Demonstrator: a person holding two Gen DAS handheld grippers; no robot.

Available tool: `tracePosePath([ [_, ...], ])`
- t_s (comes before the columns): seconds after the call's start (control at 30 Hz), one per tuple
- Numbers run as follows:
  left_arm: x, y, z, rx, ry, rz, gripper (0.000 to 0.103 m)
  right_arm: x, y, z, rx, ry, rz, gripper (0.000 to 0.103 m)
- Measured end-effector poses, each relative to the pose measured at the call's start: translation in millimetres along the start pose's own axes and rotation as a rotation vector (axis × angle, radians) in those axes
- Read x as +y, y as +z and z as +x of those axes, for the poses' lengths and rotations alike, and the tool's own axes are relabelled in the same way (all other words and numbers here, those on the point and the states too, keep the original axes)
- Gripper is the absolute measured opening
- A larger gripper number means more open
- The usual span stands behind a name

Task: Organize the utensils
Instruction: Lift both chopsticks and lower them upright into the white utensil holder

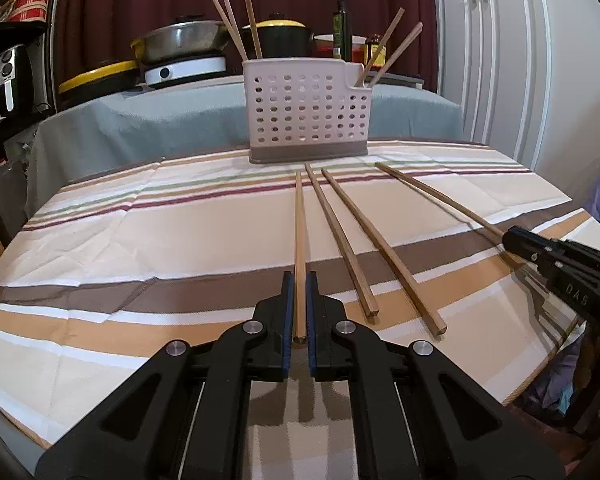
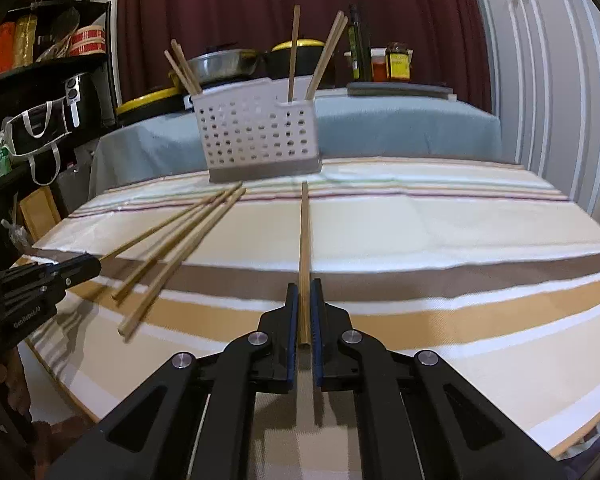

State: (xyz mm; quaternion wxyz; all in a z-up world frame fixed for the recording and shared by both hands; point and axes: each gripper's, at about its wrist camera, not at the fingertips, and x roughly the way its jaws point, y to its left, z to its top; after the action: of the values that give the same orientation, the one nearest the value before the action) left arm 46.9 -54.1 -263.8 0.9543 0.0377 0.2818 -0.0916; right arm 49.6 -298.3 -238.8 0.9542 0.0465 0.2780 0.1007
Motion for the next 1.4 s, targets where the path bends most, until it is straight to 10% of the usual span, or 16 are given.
tracePosePath([
  [0.67,21,75,-86,-0.262,0.073,-0.01,0.006,8,80,-74,-0.234,-0.052,-0.068,0.007],
  [1.4,49,129,-68,-0.264,0.119,-0.07,0.006,13,145,-41,-0.288,-0.055,-0.098,0.007],
])
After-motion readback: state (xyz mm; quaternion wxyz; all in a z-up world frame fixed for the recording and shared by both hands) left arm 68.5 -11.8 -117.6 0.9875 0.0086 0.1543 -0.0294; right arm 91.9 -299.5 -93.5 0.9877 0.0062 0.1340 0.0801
